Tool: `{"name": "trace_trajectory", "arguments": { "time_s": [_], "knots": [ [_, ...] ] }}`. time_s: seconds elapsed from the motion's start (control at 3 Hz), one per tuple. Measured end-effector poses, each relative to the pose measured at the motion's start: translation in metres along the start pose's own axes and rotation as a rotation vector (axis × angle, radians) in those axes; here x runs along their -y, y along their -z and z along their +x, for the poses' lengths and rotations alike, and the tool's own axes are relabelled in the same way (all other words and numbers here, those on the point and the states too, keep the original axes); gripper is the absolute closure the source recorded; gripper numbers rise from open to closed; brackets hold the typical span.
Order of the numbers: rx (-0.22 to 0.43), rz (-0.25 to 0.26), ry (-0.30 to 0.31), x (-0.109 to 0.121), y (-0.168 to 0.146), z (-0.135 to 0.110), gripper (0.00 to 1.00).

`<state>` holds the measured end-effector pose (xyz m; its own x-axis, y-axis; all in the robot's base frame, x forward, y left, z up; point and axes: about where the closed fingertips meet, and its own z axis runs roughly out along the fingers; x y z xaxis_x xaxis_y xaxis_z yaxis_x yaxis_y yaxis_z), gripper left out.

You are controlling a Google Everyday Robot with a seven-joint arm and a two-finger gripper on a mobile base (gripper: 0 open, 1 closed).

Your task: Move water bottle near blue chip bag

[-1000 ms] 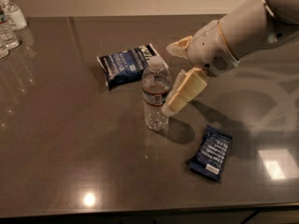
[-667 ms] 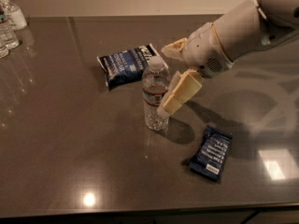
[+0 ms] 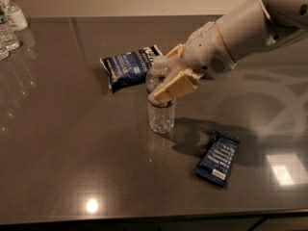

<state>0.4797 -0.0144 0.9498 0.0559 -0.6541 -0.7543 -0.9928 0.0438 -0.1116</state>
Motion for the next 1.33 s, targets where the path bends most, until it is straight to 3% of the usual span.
{"name": "trace_trajectory", "arguments": {
  "time_s": [0.67,1.0,1.33],
  "knots": [
    [0.018,0.061,-0.027,0.027,0.024,-0.007,0.91],
    [0.037,0.111,-0.042,0.054,0.034,-0.006,1.0],
    [0.07,0.138,-0.058,0.078,0.037,-0.006,1.0]
  ]
}}
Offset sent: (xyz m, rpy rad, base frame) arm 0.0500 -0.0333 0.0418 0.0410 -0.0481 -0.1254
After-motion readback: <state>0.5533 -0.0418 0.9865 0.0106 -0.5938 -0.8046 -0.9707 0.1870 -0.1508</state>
